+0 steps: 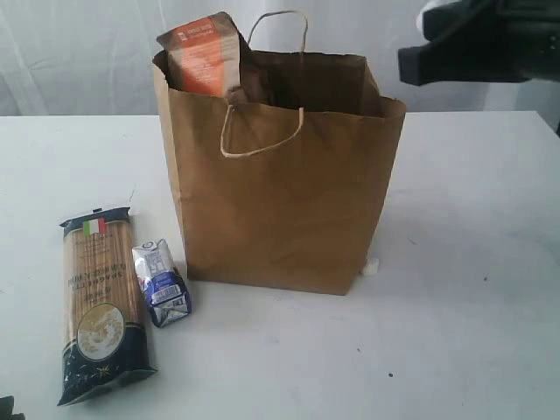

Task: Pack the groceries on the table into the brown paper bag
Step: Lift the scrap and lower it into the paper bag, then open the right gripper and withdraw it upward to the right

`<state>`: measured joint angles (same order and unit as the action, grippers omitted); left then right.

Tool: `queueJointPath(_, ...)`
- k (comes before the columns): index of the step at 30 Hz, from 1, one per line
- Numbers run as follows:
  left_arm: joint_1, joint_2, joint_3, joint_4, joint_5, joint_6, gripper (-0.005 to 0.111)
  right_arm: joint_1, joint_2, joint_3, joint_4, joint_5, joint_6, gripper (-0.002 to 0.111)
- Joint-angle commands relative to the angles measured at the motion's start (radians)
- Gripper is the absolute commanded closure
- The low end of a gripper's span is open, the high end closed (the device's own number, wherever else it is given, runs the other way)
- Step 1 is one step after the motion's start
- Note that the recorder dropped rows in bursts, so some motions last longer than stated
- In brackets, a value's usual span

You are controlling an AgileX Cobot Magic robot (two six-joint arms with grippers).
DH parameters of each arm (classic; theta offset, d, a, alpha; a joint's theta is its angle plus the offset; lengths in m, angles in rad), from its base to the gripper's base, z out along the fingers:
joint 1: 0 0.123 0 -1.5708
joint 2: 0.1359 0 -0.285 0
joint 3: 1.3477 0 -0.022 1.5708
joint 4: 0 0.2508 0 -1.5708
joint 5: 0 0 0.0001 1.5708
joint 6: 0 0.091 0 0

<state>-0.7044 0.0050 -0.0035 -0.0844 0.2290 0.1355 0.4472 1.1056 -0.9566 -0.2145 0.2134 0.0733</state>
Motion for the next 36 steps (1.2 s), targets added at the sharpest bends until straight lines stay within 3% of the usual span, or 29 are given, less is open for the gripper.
queueJointPath(1,-0.006,-0.005,0.003,-0.003,0.005,-0.001,0.085,0.054,0.114,-0.146,0.049,0.176,-0.103,0.108)
queueJointPath(13,-0.006,-0.005,0.003,-0.003,0.005,-0.001,0.085,0.071,0.358,-0.418,0.151,0.422,-0.212,0.108)
queueJointPath(24,-0.006,-0.005,0.003,-0.003,0.005,-0.001,0.085,0.071,0.457,-0.489,0.224,0.509,-0.279,0.108)
queueJointPath(28,-0.006,-0.005,0.003,-0.003,0.005,-0.001,0.085,0.071,0.457,-0.489,0.225,0.523,-0.279,0.091)
queueJointPath(31,-0.006,-0.005,0.003,-0.003,0.005,-0.001,0.085,0.071,0.452,-0.489,0.247,0.534,-0.279,0.062)
queueJointPath(36,-0.006,-0.005,0.003,-0.003,0.005,-0.001,0.085,0.079,0.423,-0.489,0.267,0.519,-0.279,0.059)
